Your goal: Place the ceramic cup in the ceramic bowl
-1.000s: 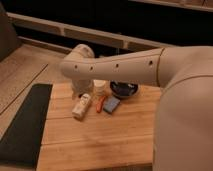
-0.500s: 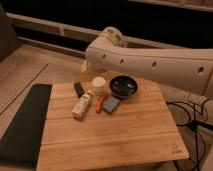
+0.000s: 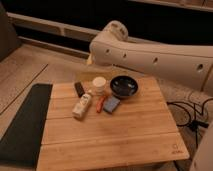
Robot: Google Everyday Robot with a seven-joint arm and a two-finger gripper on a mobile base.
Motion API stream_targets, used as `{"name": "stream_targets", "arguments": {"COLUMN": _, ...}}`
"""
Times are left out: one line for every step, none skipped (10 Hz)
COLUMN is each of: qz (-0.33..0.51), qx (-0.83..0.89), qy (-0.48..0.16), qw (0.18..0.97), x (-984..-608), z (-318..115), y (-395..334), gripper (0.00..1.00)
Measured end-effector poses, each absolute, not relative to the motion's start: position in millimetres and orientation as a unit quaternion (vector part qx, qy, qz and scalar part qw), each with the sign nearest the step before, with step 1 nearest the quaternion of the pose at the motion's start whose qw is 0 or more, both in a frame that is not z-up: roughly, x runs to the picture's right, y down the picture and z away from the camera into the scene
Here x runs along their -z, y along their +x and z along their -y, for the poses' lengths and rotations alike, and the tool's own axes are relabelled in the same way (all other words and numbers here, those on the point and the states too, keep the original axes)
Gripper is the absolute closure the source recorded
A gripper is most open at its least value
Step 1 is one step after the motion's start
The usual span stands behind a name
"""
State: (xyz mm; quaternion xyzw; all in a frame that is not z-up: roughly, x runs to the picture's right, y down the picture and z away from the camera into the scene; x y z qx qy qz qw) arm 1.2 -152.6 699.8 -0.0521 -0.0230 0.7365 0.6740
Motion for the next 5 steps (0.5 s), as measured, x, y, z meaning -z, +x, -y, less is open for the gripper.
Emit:
{"name": "stream_targets", "arguments": {"qz": 0.03, "qx": -0.752, "qy": -0.025, "qw": 0.657, "x": -715, "z": 185, "y": 26, "gripper": 0.35}}
{"name": "stream_targets", "arguments": {"qz": 0.033, "qx": -0.763, "qy": -0.021, "qw": 0.646, "x": -724, "z": 192, "y": 32, "gripper": 0.35}}
{"name": "stream_targets", "arguments": {"qz": 0.033, "qx": -0.78, "qy": -0.027, "qw": 0.625, "x": -742, "z": 192, "y": 37, "gripper": 0.35}}
{"name": "stream_targets", "arguments": {"qz": 0.024, "qx": -0.796, "qy": -0.04, "qw": 0.604, "x": -762, "z": 180, "y": 39, "gripper": 0.35}}
{"name": "stream_targets", "arguments": {"qz": 0.012, "qx": -0.806, "qy": -0.052, "qw": 0.59, "x": -778, "z": 165, "y": 39, "gripper": 0.35}}
